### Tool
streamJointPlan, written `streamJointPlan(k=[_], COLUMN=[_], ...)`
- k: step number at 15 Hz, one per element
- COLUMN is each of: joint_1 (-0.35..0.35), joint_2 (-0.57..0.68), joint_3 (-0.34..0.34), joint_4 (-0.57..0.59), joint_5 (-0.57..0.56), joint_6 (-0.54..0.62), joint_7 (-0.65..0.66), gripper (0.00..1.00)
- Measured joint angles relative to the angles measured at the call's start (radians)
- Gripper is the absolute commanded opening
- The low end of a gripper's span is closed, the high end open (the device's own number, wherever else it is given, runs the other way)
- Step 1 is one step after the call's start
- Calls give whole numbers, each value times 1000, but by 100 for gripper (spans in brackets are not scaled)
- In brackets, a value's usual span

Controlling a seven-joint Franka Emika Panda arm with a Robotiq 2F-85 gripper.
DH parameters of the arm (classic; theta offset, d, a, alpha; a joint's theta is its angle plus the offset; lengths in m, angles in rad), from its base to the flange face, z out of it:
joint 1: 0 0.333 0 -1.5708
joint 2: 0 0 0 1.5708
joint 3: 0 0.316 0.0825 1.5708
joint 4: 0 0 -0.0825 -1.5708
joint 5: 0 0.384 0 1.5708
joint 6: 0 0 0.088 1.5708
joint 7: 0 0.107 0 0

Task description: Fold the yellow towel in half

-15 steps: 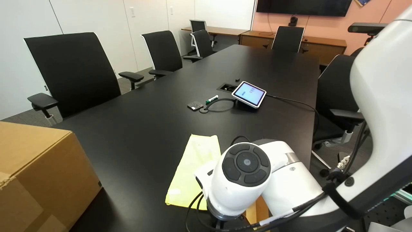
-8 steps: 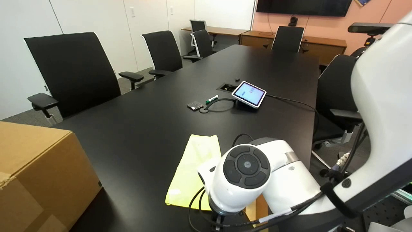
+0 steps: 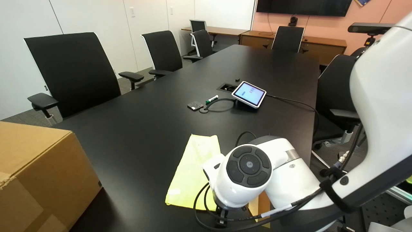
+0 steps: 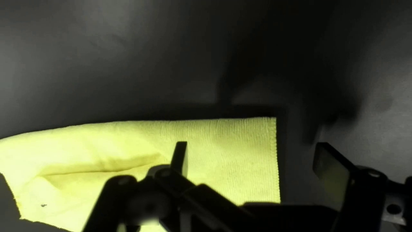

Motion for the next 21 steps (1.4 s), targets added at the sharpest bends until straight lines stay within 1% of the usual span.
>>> streamJointPlan(k=[10, 16, 21], joint_1=[10, 11, 11], joint_2=[15, 39, 54], joint_3=[-41, -51, -78], joint_4=[0, 11, 34], joint_5=[-38, -40, -42], joint_6=[0, 0, 0], joint_7=[25, 37, 44], gripper=[100, 100, 100])
